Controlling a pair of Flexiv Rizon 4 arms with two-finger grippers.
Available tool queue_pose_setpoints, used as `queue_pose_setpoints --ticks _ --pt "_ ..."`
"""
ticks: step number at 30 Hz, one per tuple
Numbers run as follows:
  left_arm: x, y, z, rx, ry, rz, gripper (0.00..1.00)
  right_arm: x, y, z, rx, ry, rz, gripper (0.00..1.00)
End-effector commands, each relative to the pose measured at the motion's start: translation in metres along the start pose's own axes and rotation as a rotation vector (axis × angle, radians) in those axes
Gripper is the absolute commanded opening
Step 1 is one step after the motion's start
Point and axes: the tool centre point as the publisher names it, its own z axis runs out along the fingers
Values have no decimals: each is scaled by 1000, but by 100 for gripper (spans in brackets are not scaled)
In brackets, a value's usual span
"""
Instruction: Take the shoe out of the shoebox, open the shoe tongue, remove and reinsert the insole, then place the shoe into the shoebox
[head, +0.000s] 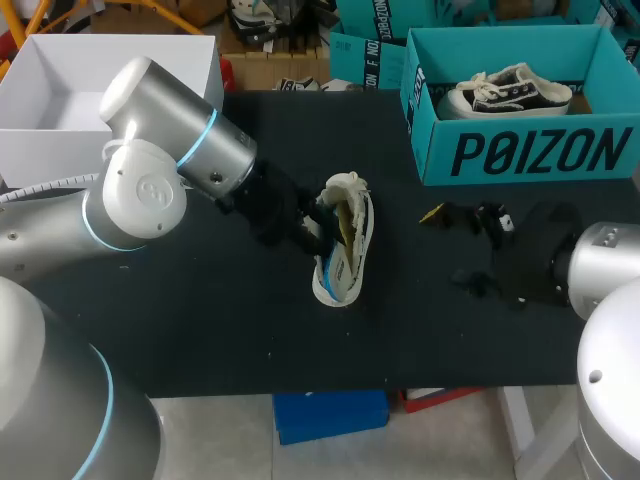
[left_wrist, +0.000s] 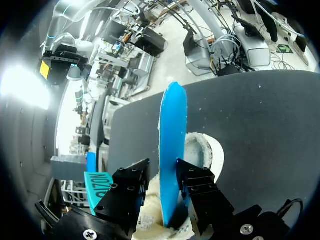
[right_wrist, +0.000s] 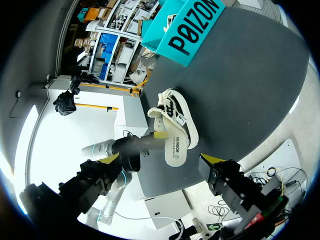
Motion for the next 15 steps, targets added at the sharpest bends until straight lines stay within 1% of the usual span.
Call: queue_pose_setpoints --ticks 1,4,6,8,9,15 --pt "10 -14 -2 8 2 0 31 -8 0 -5 131 30 38 100" --pt "17 -19 1 19 7 -9 29 -8 0 -5 131 30 38 100" --pt "20 -21 2 24 10 -12 23 -8 0 -5 131 30 38 100" --pt "22 -22 2 26 11 -15 2 -8 0 -5 131 30 38 100" --pt "22 -22 2 27 11 -16 0 -8 0 -5 131 30 38 100" --pt "22 -22 2 22 -2 -17 0 -8 0 -5 131 30 38 100"
